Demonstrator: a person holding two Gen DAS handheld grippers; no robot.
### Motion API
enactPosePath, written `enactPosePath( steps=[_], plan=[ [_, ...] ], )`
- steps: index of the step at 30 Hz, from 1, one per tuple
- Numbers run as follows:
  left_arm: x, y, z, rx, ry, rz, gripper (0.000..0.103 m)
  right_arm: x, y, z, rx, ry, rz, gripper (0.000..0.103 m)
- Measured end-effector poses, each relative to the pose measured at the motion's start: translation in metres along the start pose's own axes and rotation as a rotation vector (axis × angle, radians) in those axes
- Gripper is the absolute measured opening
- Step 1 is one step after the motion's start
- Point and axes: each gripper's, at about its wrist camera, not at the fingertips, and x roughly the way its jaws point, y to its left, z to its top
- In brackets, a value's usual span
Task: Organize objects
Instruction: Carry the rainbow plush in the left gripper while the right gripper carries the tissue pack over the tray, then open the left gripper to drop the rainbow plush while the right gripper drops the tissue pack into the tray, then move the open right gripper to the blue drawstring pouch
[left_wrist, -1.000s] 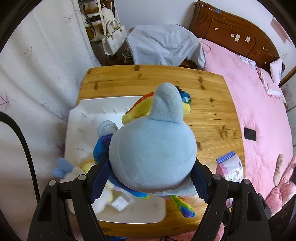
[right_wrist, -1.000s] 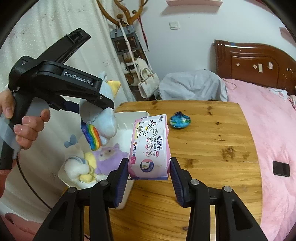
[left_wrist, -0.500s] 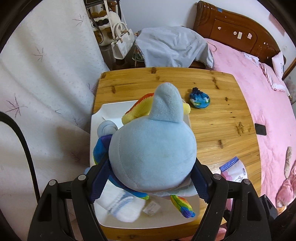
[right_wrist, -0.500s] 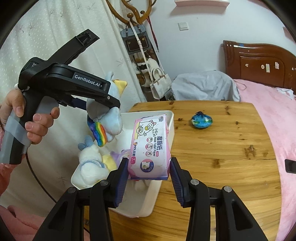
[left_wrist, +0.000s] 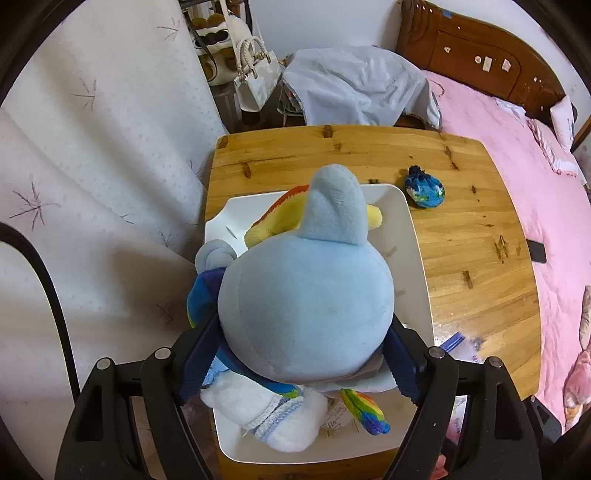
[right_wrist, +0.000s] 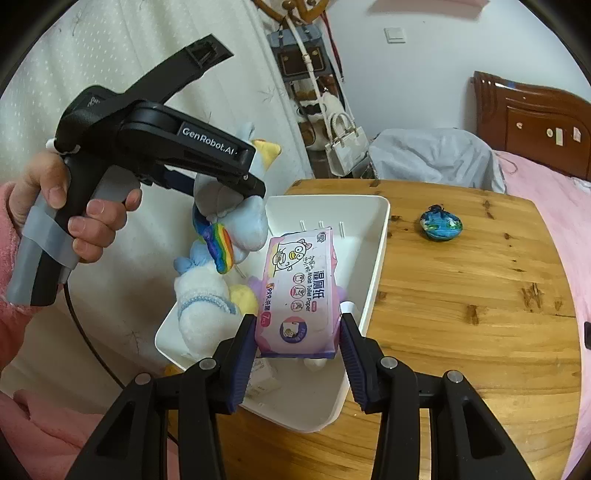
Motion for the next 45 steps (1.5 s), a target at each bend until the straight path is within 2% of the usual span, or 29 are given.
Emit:
enactPosePath(
  steps=[7,9,11,14,17,21,30,33,38,45],
  plan=[
    [0.000,0.006,-0.003,-0.005,-0.020,-0.025,0.085,0.006,0.006,0.000,-0.018,0.047,-0.018,0.048],
    [0.001,0.008,-0.003,-0.007,-0.023,-0.026,0.085,0.006,0.007,0.001,-0.021,0.054,-0.026,0.060],
    [-0.001,0.009,-0.002,-0.009,-0.037,-0.031,0.085,0.005,0.009,0.002,-0.022,0.059,-0.033,0.064],
    [-0.002,0.012,-0.001,-0.028,-0.043,-0.045,0.085,0.005,0.009,0.003,-0.024,0.078,-0.055,0.070],
    [-0.003,0.015,-0.001,-0.041,-0.043,-0.054,0.085,0.003,0.005,0.005,-0.012,0.100,-0.069,0.071],
    [-0.005,0.018,-0.007,-0.043,-0.056,-0.065,0.085,-0.003,-0.004,0.012,0.026,0.123,-0.090,0.077],
    [-0.017,0.030,-0.042,-0.102,-0.084,-0.089,0.085,-0.013,-0.041,0.046,0.078,0.191,-0.153,0.080],
    [-0.023,0.032,-0.056,-0.085,-0.113,-0.123,0.085,-0.012,-0.055,0.060,0.077,0.222,-0.170,0.081],
    [-0.030,0.034,-0.079,-0.114,-0.128,-0.164,0.085,-0.007,-0.080,0.080,0.080,0.254,-0.187,0.081],
    [-0.035,0.016,-0.103,-0.095,-0.139,-0.163,0.085,0.003,-0.111,0.110,0.092,0.260,-0.201,0.081]
  ],
)
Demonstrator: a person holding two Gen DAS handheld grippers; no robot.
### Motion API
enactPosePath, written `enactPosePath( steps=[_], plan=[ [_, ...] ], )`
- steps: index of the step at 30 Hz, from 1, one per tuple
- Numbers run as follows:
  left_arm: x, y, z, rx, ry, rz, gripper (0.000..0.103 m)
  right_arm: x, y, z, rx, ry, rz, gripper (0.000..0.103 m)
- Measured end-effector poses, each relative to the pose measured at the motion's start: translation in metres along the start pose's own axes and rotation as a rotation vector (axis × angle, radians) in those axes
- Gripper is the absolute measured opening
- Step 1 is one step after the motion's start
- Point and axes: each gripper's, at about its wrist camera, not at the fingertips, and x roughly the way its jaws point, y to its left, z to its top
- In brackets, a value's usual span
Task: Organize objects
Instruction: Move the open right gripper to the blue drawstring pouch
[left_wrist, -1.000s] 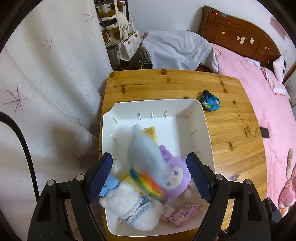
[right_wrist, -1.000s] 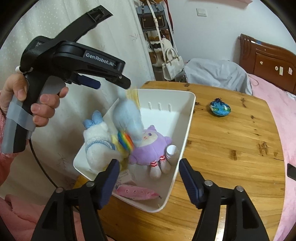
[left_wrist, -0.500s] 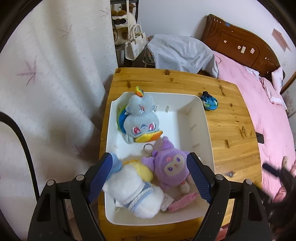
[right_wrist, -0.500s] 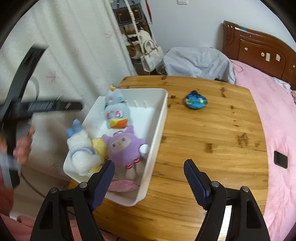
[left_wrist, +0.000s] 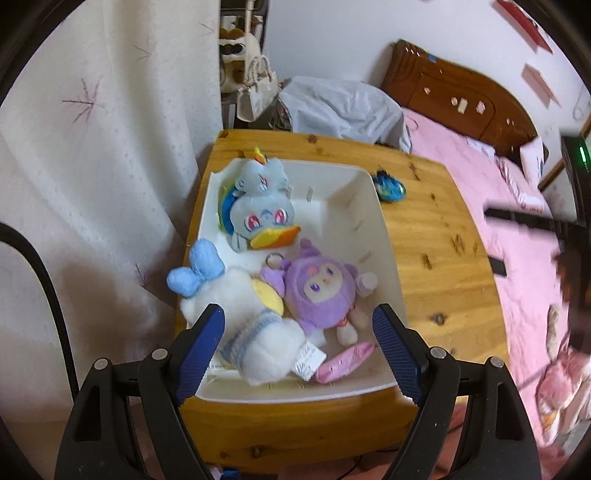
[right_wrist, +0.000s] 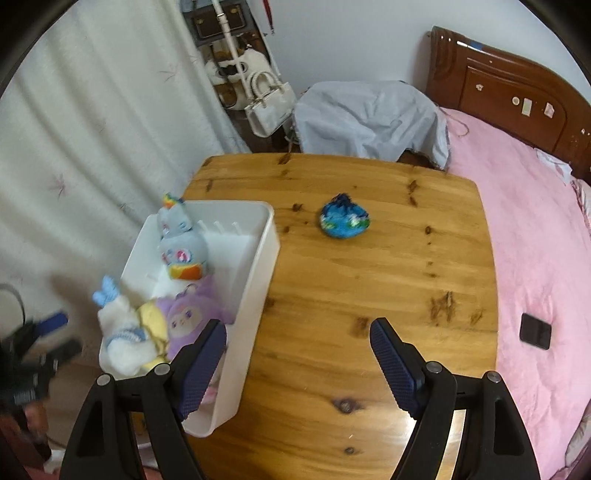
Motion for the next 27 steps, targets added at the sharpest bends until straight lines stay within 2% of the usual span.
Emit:
enactPosePath(
  steps=[2,8,15,21,27],
  plan=[
    [0.002,-0.006,-0.006,0.000,0.008,0.024,0.085,0.001,-0.005,0.012,-0.009,-0.012,-0.002,0.081],
    [-0.003,-0.021,-0.014,-0.041,0.009,-0.001,0.085,0.011,-0.017,0.049,-0.081,-0.064,-0.013,0.081],
    [-0.003,-0.046,-0.017,-0.062,0.006,0.020,0.085,0.029,-0.029,0.087,-0.169,-0.133,0.001,0.081],
    [0.003,-0.064,-0.015,-0.115,0.023,0.047,0.085,0.060,-0.042,0.106,-0.228,-0.186,0.016,0.081],
    [0.012,-0.081,-0.011,-0.123,0.048,0.076,0.085,0.097,-0.060,0.109,-0.204,-0.201,0.073,0.081]
  ],
)
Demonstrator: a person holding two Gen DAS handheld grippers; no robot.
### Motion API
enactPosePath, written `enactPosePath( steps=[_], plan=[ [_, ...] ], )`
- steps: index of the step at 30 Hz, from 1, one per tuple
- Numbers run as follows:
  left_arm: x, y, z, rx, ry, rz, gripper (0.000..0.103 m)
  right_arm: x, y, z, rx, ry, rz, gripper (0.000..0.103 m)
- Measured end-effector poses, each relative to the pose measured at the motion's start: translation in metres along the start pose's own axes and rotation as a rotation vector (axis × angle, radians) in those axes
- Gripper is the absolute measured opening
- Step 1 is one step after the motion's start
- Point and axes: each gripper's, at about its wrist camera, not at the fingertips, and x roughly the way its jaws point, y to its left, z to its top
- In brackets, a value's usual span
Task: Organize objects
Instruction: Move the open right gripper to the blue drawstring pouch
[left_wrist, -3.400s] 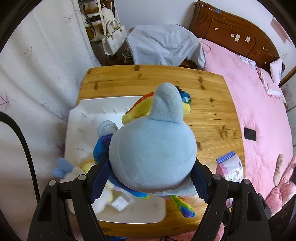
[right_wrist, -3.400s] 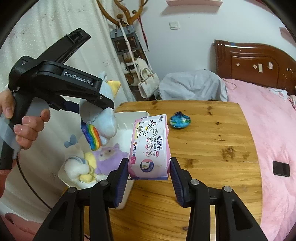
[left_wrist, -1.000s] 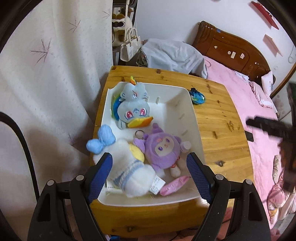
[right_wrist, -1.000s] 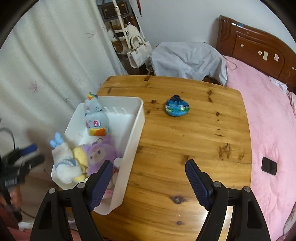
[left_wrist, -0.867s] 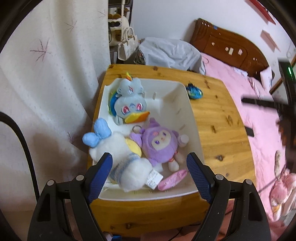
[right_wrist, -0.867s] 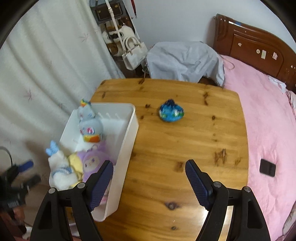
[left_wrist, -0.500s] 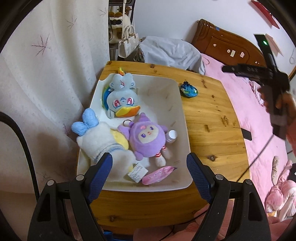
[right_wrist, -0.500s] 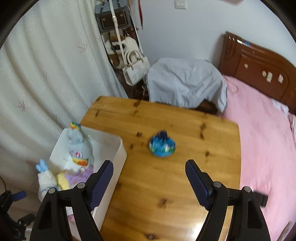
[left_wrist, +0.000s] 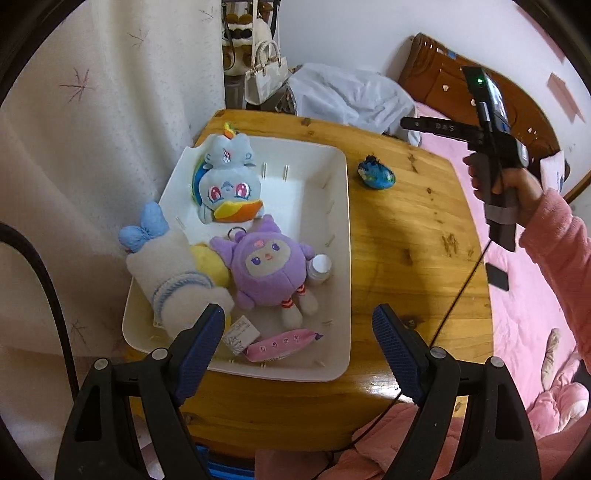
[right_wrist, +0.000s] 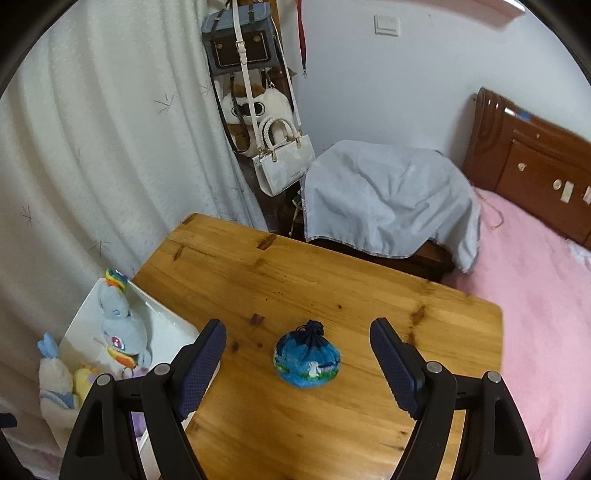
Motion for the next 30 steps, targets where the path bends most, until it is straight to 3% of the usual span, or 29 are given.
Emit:
enactPosePath(
  steps=[12,20,30],
  plan=[
    [0.019,-0.003,-0.001,-0.081,0.092,0.083,0.085,0.052,-0.006,-0.034,0.019,-0.067,-0.002,0.081],
    [0.029,0.002,-0.001,-0.146,0.141,0.126,0.085,0.085,-0.002,-0.050,-0.005,-0.014,-0.054,0.081],
    [0.038,0.008,-0.004,-0.178,0.184,0.156,0.085,0.109,-0.007,-0.062,0.029,0.037,-0.055,0.081]
  ],
)
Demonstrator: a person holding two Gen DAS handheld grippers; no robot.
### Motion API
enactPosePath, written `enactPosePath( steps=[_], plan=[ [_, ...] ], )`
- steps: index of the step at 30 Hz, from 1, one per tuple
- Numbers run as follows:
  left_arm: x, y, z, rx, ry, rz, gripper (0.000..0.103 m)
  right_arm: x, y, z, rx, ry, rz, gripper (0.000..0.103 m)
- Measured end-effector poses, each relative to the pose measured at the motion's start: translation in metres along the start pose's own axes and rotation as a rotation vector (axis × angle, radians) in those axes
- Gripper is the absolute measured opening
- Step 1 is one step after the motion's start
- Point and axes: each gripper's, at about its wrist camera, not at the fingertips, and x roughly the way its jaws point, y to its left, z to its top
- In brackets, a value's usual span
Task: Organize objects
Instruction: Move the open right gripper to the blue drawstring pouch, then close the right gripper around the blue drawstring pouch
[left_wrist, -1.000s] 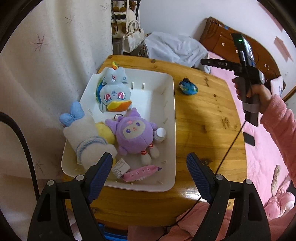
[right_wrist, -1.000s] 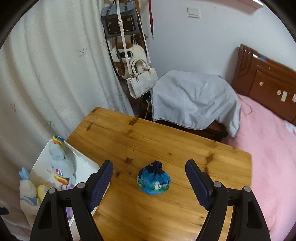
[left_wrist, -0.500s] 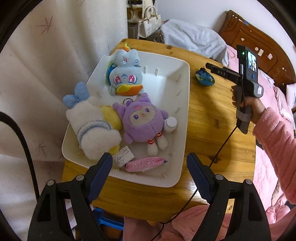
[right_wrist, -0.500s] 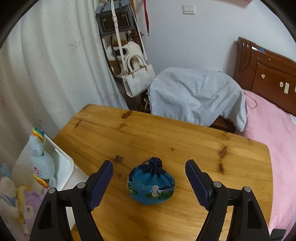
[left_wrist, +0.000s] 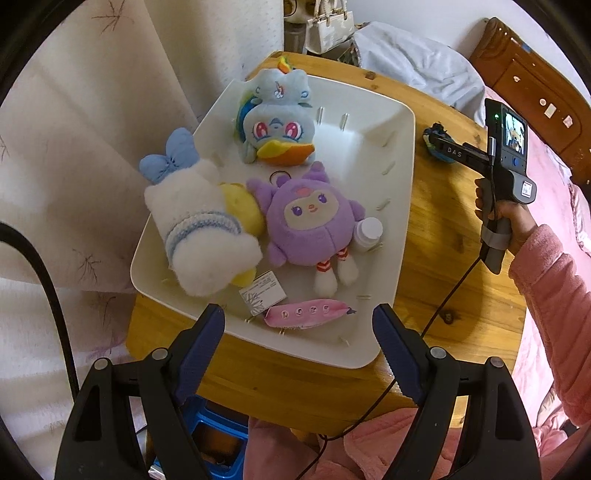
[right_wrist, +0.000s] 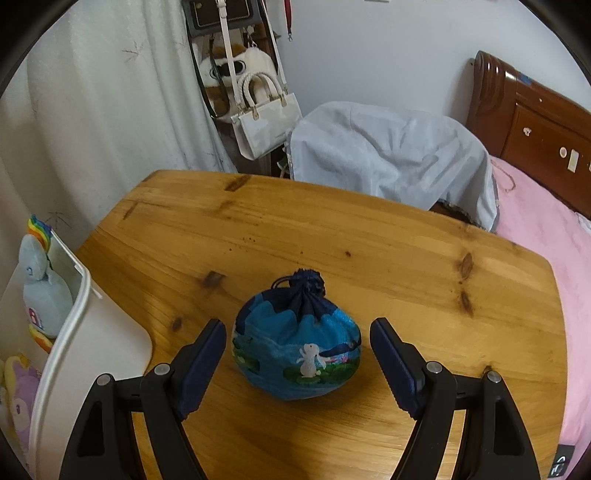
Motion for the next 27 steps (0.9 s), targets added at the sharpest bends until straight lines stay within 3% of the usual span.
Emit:
enactPosePath(
  steps=[12,27],
  plan=[
    [-0.001,0.010,0.005,-0.054,-0.005,0.008,0.085,0.010,0.000,0.002,0.012,0.029,0.021,0.080],
    [-0.011,0.014,0.004,-0.059,-0.035,0.024,0.085,0.008,0.002,0.005,0.006,0.046,0.026,0.064]
  ],
)
